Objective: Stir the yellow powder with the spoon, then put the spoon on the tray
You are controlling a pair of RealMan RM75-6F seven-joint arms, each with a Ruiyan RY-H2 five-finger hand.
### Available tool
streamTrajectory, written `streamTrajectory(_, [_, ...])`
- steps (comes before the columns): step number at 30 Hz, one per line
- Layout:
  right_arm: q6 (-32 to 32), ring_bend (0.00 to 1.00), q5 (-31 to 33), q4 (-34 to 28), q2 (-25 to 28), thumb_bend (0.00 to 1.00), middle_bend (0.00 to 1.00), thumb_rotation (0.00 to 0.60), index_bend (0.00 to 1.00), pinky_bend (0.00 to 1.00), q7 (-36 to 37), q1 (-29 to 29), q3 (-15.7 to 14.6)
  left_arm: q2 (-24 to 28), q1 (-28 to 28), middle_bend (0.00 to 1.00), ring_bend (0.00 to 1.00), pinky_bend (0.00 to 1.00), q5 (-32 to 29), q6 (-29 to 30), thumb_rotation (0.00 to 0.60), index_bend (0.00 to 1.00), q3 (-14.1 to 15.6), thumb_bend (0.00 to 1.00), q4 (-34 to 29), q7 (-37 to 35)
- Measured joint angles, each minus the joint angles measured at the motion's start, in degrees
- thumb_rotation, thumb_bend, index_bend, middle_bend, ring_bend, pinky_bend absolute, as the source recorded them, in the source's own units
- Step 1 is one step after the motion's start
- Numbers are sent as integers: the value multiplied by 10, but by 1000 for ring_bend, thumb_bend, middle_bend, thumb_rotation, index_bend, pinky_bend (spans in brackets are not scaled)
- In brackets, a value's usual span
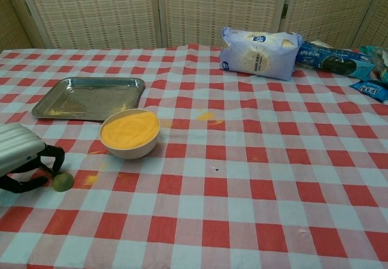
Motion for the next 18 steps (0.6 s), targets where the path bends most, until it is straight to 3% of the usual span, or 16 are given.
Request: streamTrajectory(18, [4,0,-3,-2,-1,30,0,600,0,0,-5,-1,-2,2,1,1000,1000,1000,-5,20,600,658,6,403,3,-8])
